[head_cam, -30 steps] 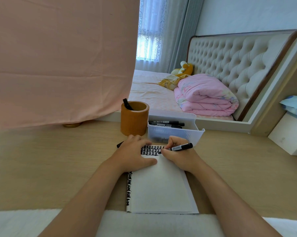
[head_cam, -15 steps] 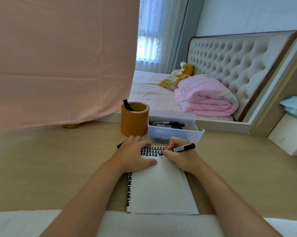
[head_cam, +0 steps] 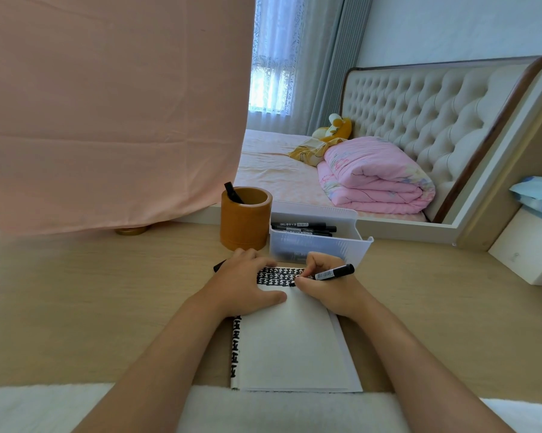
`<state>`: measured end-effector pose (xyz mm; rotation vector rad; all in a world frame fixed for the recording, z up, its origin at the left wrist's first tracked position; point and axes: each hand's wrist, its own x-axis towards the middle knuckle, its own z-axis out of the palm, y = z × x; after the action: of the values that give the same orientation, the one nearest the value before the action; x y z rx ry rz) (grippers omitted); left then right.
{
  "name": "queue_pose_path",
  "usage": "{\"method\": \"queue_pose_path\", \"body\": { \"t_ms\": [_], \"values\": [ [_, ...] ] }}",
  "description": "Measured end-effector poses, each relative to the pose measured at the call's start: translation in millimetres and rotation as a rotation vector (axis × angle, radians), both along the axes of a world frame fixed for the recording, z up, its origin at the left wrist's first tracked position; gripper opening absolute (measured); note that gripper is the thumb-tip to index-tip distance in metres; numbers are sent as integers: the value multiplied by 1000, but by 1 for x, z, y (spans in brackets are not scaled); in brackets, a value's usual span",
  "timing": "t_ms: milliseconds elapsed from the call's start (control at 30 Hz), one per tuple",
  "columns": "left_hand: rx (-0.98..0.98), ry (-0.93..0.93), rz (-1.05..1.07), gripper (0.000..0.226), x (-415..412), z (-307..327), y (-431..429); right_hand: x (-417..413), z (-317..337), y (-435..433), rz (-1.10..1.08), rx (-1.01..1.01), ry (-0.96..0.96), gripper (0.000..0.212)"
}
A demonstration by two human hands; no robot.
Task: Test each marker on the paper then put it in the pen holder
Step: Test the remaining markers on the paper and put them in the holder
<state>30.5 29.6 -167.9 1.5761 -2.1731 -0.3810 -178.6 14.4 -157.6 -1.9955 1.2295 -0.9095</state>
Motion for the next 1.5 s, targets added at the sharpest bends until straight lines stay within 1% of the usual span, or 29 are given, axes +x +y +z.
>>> {"method": "queue_pose_path", "body": {
  "t_ms": [367,533,633,733,767,800,900,967,1000,1100,1200,1233,1300,1333,1367,1433,1500],
  "values": [
    [-1,-19,4,69,0,1,1,0,-1,0,-37,3,-5,27],
    [4,-52,-1,70,-1,4,0,-1,4,5,-79,42,-142,21],
    [-9,4,11,59,2,9,-2,0,14,9,-67,54,-256,17],
    [-111,134,50,39,13,19,-5,1,23,10,-52,70,-328,8],
    [-143,155,80,33,19,22,-6,1,25,10,-29,89,-352,6],
    [-160,156,119,30,25,24,-8,2,26,9,-6,109,-368,8],
    [-129,64,233,27,44,22,-15,2,26,9,87,129,-317,24],
    [-54,12,277,27,51,17,-16,2,25,8,171,142,-263,38],
    [-11,-5,292,25,54,15,-15,3,26,8,202,183,-262,43],
    [91,-40,313,21,57,12,-14,8,32,11,235,342,-338,41],
    [88,-45,318,9,60,16,-12,11,37,15,234,397,-359,36],
    [77,-27,313,9,61,18,-11,12,39,17,233,376,-339,30],
    [28,52,289,13,60,24,-9,14,41,18,191,267,-245,12],
    [1,105,269,15,59,28,-8,15,41,17,148,200,-176,10],
    [-15,157,241,18,56,31,-6,16,41,16,95,138,-110,15],
    [-35,234,176,21,49,38,-4,17,40,13,-7,53,-37,23],
    [-61,286,136,23,41,40,-1,17,39,11,-85,-26,36,23]
  ]
}}
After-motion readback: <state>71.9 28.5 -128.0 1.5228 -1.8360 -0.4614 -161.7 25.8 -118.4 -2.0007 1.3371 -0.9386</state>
